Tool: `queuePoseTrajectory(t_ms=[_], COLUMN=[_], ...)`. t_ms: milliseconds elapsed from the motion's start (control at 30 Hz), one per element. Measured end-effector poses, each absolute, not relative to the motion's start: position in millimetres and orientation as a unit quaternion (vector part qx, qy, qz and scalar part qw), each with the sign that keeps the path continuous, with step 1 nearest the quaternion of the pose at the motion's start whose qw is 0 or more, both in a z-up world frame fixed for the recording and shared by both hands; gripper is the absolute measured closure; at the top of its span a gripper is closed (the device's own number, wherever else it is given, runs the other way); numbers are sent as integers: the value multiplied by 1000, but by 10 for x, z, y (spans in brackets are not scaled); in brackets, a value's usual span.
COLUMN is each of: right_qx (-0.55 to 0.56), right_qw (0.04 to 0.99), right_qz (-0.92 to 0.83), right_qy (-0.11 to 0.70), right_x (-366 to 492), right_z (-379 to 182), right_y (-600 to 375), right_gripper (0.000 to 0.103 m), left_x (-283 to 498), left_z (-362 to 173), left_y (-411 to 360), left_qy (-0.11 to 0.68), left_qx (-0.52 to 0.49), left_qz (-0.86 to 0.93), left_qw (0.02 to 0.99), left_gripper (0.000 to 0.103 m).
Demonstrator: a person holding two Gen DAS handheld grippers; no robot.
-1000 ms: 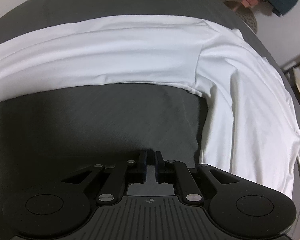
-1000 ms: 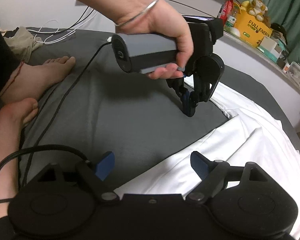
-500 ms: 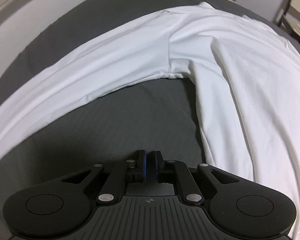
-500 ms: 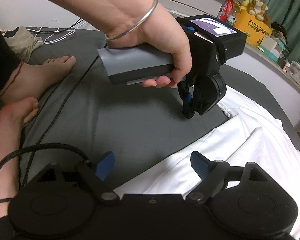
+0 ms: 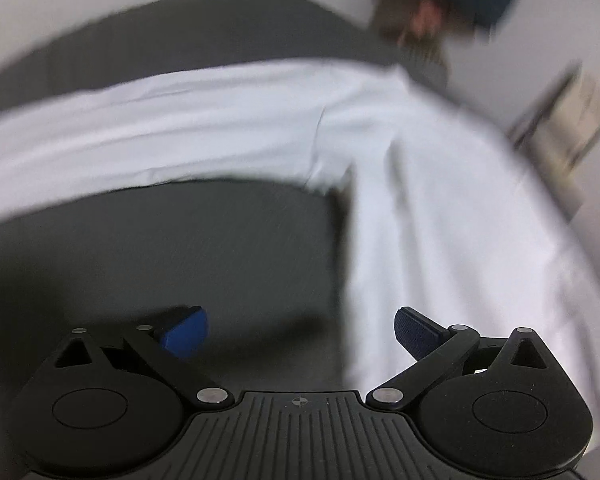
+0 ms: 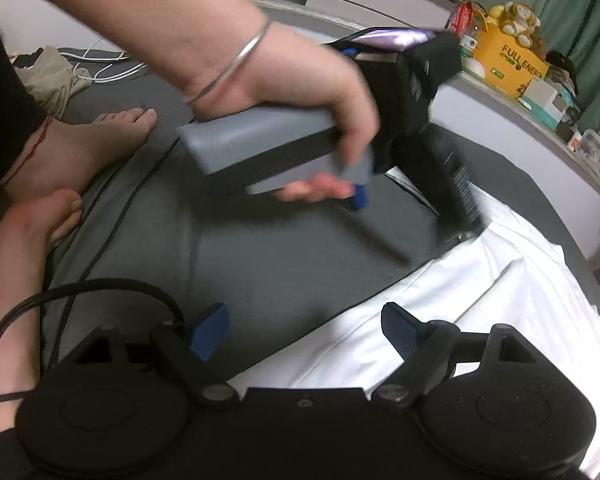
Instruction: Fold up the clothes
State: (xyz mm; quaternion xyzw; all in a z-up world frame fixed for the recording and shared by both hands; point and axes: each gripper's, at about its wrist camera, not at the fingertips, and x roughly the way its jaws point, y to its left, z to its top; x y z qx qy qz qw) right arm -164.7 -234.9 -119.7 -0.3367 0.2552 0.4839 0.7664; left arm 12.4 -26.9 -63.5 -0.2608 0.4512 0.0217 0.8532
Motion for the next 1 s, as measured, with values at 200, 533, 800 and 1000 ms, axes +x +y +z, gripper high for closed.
queuePoseTrajectory(t_ms=[200,533,800,1000], right_qx=[-346,-389,-405,-406], right_qw=[764,749,746,744], right_qz=[487,494,486,489], right_qy=[245,209,205,205], right_x=[-1696,-1843,-1852,-1880], right_z=[-1169,-1173,-1252,-1254], right_y=[-2344,-2330,-2284,-2279], right_gripper=[20,20,19,19], left_x=[198,424,546,544], left_z=[-727,-1002,-1117,-1188], left_y=[40,-4,-41,51], left_qy=[374,347,343,320], left_qx=[-443,-490,-509,-549], left_qz=[-2,22,36,49], left_qw=[815,799,789,771], left_gripper=[2,2,2,2])
